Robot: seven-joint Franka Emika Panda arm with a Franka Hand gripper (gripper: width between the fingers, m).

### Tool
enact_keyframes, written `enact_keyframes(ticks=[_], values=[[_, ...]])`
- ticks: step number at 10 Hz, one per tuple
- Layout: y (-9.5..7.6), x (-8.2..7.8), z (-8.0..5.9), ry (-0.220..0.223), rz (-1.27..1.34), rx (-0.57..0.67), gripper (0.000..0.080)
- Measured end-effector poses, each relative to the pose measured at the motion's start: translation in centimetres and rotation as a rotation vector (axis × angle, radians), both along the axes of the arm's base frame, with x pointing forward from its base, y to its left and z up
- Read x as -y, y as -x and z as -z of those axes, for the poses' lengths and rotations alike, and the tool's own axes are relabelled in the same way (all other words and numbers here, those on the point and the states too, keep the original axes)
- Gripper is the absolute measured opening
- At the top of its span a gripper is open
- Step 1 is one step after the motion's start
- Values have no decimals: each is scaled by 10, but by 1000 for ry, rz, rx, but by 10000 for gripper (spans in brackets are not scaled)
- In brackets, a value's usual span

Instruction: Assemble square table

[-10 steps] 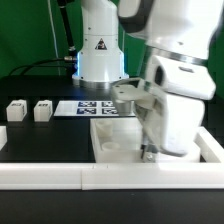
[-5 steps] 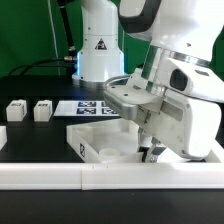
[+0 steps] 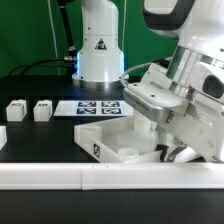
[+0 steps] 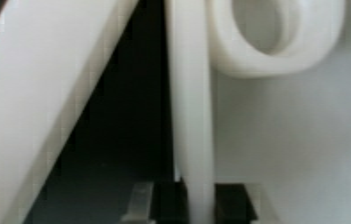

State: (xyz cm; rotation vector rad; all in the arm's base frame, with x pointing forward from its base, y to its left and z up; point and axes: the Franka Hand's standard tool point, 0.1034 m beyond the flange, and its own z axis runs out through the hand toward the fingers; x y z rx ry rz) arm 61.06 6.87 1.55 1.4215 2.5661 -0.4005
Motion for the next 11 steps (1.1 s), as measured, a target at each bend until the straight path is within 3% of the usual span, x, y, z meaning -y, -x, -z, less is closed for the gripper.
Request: enact_keyframes(ticks=[3, 6, 9, 11], values=[[6, 5, 0, 16, -104, -63, 62], [17, -5, -6, 37, -235, -151, 61], [25, 16, -5, 26, -413, -250, 61], [31, 30, 1, -24, -600, -328, 61]])
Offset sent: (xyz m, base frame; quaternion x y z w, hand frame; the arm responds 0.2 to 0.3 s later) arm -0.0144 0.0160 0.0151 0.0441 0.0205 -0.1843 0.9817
